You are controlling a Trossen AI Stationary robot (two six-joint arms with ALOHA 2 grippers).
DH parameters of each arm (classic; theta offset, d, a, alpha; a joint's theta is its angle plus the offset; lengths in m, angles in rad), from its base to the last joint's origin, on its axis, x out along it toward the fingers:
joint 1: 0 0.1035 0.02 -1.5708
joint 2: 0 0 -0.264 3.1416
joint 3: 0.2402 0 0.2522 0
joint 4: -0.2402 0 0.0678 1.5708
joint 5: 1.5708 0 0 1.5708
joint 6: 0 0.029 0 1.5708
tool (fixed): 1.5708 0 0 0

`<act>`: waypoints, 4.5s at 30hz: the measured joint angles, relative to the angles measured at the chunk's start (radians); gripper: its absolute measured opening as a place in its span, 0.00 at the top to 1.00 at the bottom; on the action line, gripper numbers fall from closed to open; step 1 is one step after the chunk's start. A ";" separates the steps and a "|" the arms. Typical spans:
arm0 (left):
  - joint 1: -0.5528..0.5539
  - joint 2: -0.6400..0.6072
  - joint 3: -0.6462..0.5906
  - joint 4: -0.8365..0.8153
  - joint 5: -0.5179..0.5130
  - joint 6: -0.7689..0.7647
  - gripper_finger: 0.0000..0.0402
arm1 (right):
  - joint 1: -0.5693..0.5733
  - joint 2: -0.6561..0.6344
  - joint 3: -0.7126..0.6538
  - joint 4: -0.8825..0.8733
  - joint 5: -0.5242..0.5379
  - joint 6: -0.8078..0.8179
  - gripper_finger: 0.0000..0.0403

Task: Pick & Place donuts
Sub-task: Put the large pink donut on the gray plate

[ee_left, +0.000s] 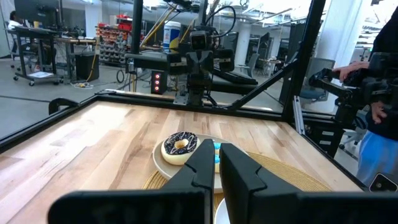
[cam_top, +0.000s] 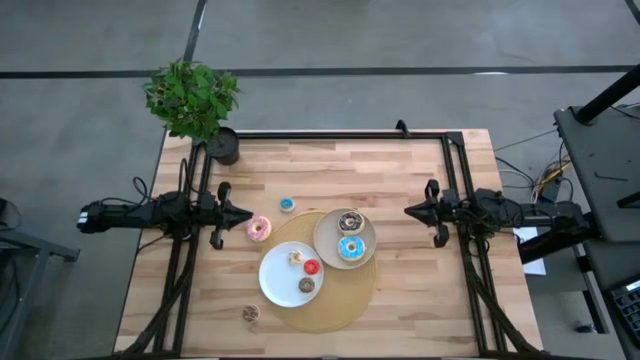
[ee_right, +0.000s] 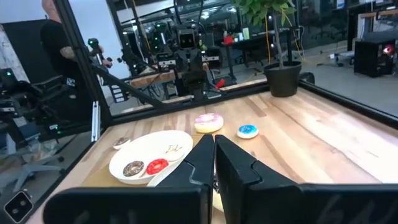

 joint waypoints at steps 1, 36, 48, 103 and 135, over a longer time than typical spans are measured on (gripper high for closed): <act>0.000 0.000 0.000 0.000 0.000 0.000 1.00 | 0.000 -0.005 -0.002 0.000 0.000 -0.009 0.98; 0.000 0.000 0.000 0.000 0.000 0.000 1.00 | 0.002 -0.057 -0.030 -0.033 -0.049 -0.141 0.98; 0.000 0.000 0.000 0.000 0.000 0.000 1.00 | 0.002 -0.044 -0.030 -0.034 -0.048 -0.156 0.98; 0.000 0.000 0.000 0.000 0.000 0.000 1.00 | 0.001 -0.043 -0.030 -0.033 -0.046 -0.157 0.98; 0.000 0.000 0.006 0.700 0.003 -0.159 1.00 | 0.001 -0.043 -0.030 -0.033 -0.046 -0.153 0.98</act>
